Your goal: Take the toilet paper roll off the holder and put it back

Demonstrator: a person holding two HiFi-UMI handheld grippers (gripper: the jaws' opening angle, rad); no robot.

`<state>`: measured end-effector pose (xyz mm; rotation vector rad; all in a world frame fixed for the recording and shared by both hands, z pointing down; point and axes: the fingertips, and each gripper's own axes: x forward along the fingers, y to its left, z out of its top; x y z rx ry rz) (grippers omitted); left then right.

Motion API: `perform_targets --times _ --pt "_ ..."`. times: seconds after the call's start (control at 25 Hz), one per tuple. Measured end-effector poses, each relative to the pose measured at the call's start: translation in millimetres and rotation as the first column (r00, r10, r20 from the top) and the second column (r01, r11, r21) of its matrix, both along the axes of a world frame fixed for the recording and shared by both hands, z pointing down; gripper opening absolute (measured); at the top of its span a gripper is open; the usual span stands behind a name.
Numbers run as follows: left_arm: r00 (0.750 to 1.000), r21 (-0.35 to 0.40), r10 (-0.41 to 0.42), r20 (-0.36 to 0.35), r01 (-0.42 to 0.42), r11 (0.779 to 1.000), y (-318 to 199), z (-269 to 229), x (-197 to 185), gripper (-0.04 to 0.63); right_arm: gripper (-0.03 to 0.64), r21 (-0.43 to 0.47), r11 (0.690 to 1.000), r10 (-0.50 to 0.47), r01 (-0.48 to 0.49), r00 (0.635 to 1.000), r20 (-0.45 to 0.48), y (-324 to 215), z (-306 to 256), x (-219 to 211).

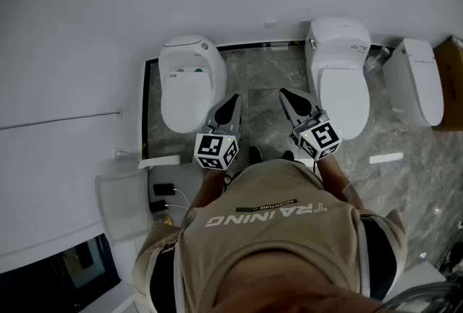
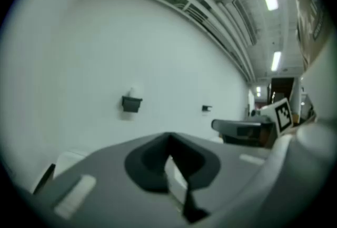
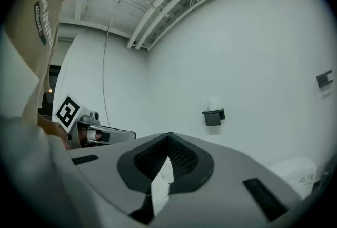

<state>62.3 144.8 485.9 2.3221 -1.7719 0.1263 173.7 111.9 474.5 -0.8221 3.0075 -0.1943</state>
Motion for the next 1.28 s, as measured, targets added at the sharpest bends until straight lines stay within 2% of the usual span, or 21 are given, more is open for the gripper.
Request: perform_targets --times 0.28,0.48,0.68,0.88,1.0,1.28 --pt "0.999 -0.009 -0.017 -0.027 0.017 1.000 -12 1 -31 -0.002 0.012 0.038 0.999 0.006 -0.005 0.999 -0.041 -18 -11 -29" --pt "0.999 0.007 0.037 -0.033 -0.037 0.999 -29 1 -46 -0.002 0.012 0.031 0.997 0.068 -0.068 0.998 -0.007 -34 -18 -42" --pt "0.995 0.032 0.100 -0.014 -0.099 0.995 -48 5 -65 -0.001 0.012 0.042 0.988 0.152 -0.151 0.988 -0.031 -43 -8 -52" --pt "0.991 0.027 0.131 -0.029 -0.130 0.991 -63 12 -87 -0.002 0.012 -0.011 0.980 0.200 -0.200 0.980 -0.016 -56 -1 -61" --pt "0.991 0.035 0.136 -0.014 -0.135 0.990 -72 14 -94 -0.002 0.012 -0.007 0.979 0.202 -0.202 0.979 -0.026 -67 -1 -68" --pt "0.995 0.009 0.096 -0.033 -0.095 0.995 -107 25 -104 -0.002 0.012 0.021 0.986 0.164 -0.163 0.986 -0.035 -108 -3 -87"
